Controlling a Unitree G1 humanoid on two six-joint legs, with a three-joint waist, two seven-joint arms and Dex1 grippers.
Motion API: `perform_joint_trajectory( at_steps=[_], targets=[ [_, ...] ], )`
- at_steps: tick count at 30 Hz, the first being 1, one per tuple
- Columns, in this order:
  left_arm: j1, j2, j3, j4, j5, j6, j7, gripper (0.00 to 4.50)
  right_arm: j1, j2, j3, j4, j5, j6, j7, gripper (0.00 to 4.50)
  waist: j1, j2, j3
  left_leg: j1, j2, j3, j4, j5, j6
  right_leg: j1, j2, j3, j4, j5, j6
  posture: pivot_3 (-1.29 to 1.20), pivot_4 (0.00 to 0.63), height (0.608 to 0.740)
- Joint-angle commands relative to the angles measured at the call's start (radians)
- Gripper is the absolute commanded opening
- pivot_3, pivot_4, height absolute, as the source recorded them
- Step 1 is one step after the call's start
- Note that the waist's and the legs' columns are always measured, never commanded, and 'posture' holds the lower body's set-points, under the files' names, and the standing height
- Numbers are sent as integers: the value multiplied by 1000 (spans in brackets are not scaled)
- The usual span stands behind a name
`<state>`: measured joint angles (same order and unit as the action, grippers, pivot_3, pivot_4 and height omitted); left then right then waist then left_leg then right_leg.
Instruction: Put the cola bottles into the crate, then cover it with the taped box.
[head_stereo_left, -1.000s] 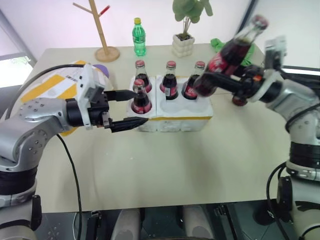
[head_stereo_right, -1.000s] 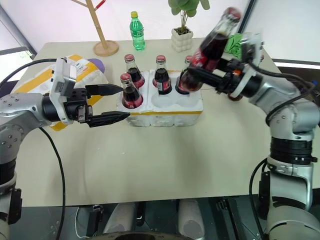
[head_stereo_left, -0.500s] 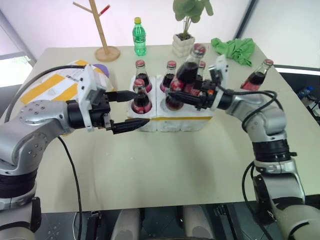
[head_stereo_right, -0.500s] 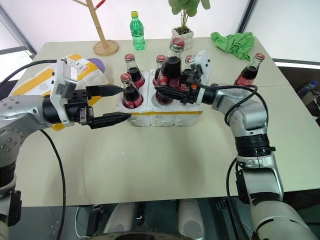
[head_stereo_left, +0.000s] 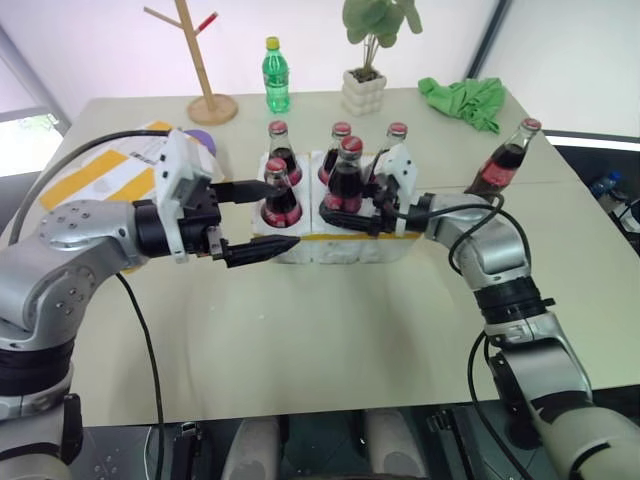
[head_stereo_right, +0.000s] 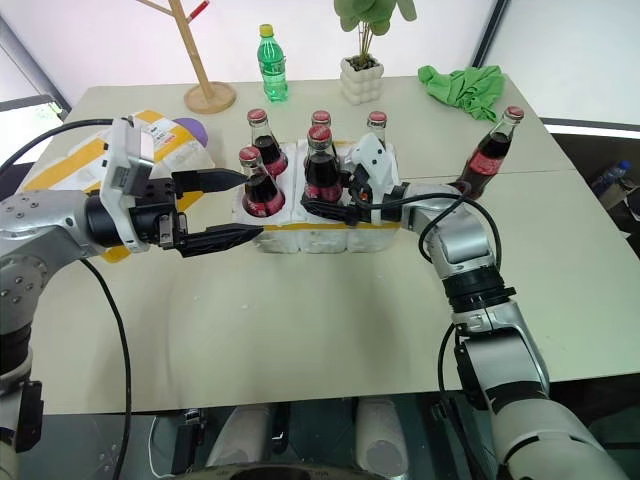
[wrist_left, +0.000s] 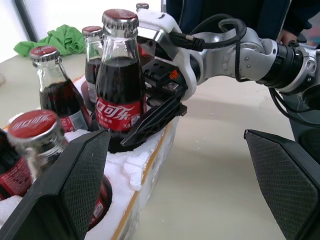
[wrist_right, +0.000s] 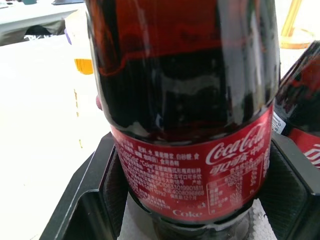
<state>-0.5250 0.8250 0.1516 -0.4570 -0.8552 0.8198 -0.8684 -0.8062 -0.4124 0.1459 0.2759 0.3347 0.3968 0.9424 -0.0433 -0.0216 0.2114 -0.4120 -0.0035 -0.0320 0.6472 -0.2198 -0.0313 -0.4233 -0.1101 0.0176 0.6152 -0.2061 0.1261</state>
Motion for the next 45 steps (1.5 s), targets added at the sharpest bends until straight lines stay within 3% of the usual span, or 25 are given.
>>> perform_joint_trajectory(
  at_steps=[1,10,19,25,31,36,45],
  targets=[
    [-18,12,20,-27,-5,-16,0,4500,-23,1,-9,31,-19,24,-3,4314,-1,0,0,1,0,0,0,0,0,1,0,0,0,-1,-1,0,150,740],
    [-24,13,10,-19,6,-27,-12,4500,-2,-54,-65,-55,27,79,45,4420,5,0,0,1,0,0,-1,0,0,1,0,0,0,-1,-1,0,150,740],
    [-24,1,-4,2,28,-48,-30,4500,155,-321,-297,-304,196,227,124,4420,28,0,0,0,0,0,-2,0,0,0,0,0,-1,-1,-2,0,150,740],
    [-43,-22,-34,31,52,-73,-47,4500,391,-477,-510,-354,218,286,64,4420,32,0,0,-1,0,1,-1,0,0,0,0,0,-2,-2,-2,0,150,740],
    [-77,-37,-62,66,72,-89,-72,4500,415,-437,-560,-219,121,194,-135,4420,21,0,0,1,1,2,-1,0,0,0,0,1,-2,-2,-2,0,150,740],
    [-102,-46,-72,84,80,-88,-82,4500,308,-367,-566,7,51,68,-300,4420,23,0,0,0,0,3,-1,0,0,0,0,1,-2,-1,-2,0,150,740],
    [-97,-37,-61,70,79,-77,-80,4500,171,-305,-535,213,30,-46,-344,4420,23,0,0,0,0,2,-2,0,0,0,0,1,-2,-1,-2,0,150,740]
  ],
)
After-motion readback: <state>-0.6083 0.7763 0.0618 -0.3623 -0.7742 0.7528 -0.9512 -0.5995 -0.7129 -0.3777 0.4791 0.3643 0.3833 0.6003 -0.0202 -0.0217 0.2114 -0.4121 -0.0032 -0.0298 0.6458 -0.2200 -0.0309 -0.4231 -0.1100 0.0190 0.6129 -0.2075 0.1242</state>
